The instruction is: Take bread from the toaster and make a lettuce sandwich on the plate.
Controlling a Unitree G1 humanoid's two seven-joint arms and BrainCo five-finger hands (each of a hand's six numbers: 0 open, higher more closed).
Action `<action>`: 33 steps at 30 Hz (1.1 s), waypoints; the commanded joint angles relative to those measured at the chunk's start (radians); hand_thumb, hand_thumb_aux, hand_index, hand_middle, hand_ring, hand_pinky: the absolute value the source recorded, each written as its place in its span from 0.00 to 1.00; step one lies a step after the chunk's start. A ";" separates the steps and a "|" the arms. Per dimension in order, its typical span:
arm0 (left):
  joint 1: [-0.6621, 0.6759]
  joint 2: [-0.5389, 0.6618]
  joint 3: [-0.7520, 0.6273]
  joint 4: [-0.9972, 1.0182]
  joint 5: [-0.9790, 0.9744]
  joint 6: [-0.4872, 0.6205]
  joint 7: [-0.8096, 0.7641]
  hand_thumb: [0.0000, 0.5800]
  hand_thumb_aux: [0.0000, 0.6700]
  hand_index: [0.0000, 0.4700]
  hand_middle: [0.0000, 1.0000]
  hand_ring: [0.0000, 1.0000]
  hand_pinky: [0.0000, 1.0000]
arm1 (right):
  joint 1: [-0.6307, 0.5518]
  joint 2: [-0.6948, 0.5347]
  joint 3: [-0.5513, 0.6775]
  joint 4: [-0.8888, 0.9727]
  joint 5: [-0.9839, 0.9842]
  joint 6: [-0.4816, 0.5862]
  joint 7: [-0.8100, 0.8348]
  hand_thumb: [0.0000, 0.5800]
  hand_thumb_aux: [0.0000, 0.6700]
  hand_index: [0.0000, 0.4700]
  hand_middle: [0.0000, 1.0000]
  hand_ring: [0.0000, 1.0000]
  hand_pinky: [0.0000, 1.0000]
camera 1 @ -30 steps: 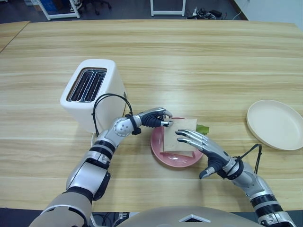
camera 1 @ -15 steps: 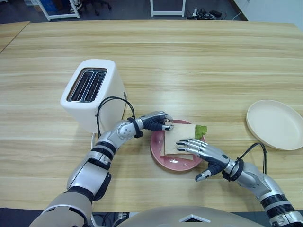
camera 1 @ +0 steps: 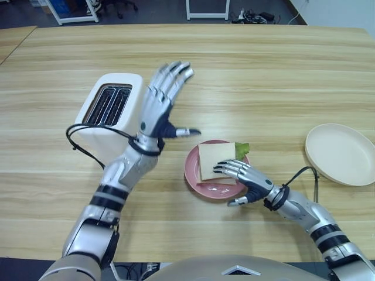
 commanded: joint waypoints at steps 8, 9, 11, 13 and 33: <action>0.357 0.279 -0.300 0.005 -0.505 -0.253 -0.648 1.00 1.00 1.00 1.00 1.00 1.00 | 0.145 -0.210 0.074 0.010 0.551 -0.247 0.277 1.00 1.00 1.00 1.00 1.00 1.00; 0.377 0.282 -0.296 -0.001 -0.518 -0.236 -0.684 1.00 1.00 1.00 1.00 1.00 1.00 | 0.169 -0.247 0.080 0.019 0.542 -0.241 0.319 1.00 1.00 1.00 1.00 1.00 1.00; 0.406 0.282 -0.278 -0.015 -0.537 -0.201 -0.742 1.00 1.00 1.00 1.00 1.00 1.00 | 0.207 -0.286 0.083 0.021 0.521 -0.222 0.378 1.00 1.00 1.00 1.00 1.00 1.00; 0.417 0.251 -0.251 -0.011 -0.516 -0.126 -0.768 1.00 1.00 1.00 1.00 1.00 1.00 | 0.226 -0.288 0.073 0.004 0.459 -0.184 0.408 1.00 1.00 1.00 1.00 1.00 1.00; -0.078 -0.251 -0.290 0.822 0.134 0.326 -0.131 1.00 1.00 1.00 1.00 1.00 1.00 | -0.282 0.201 0.083 0.663 -0.040 0.375 -0.179 1.00 1.00 1.00 1.00 1.00 1.00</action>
